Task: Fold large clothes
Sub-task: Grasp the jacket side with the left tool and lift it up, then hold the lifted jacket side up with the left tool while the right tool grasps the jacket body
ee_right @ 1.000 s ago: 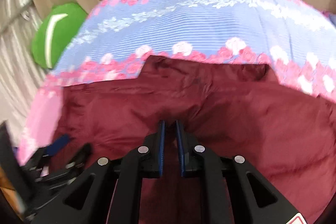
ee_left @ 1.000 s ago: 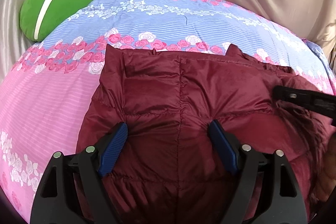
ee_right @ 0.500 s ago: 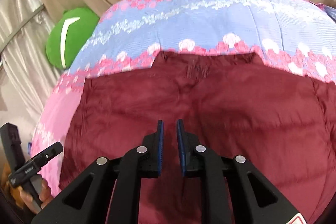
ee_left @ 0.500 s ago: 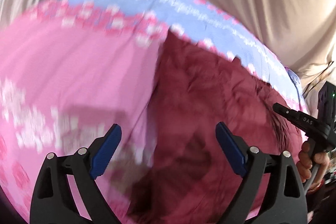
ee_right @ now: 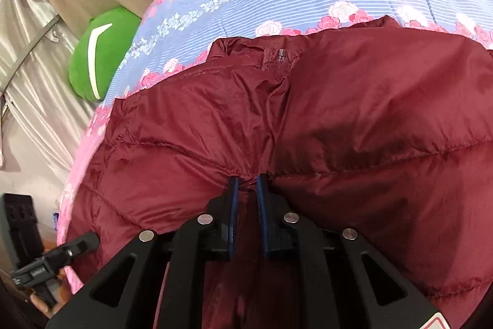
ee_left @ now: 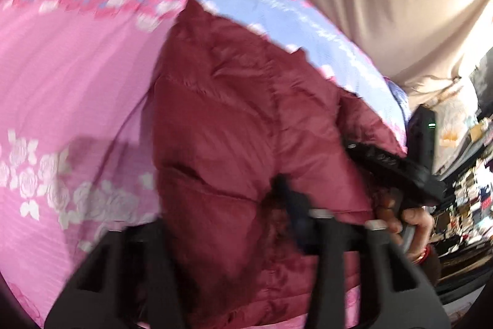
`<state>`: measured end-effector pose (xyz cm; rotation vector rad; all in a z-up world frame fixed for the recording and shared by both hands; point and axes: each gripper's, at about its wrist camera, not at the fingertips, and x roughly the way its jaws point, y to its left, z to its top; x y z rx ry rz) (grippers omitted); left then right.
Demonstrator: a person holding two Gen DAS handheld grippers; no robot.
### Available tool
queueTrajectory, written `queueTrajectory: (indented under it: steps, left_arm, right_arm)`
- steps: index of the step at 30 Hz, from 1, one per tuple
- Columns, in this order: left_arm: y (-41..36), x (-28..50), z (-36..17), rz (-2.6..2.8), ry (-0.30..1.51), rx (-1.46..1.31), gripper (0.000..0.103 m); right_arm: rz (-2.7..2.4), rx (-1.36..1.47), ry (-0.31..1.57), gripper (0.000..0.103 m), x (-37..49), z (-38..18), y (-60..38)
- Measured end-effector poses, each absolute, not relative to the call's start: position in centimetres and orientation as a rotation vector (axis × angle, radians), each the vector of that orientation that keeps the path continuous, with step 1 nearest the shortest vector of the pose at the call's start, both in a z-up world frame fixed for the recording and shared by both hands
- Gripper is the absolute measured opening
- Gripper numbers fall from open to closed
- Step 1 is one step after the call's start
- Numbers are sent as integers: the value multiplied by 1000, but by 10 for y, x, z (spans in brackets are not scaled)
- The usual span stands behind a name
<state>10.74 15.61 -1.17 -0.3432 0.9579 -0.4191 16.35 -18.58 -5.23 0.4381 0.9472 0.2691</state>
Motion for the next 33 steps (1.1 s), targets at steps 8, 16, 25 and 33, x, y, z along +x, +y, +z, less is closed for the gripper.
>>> queueTrajectory:
  steps: [8, 16, 25, 33]
  left_arm:
    - [113, 75, 74, -584, 770, -302, 11]
    - [52, 56, 106, -712, 712, -198, 11]
    - [35, 44, 111, -736, 697, -172, 11]
    - [46, 55, 93, -657, 742, -191, 11]
  right_arm:
    - [274, 418, 940, 12, 161, -51, -186]
    - [306, 531, 941, 20, 132, -17, -218]
    - [348, 464, 1018, 20, 112, -42, -205]
    - [444, 381, 1025, 11, 143, -54, -163]
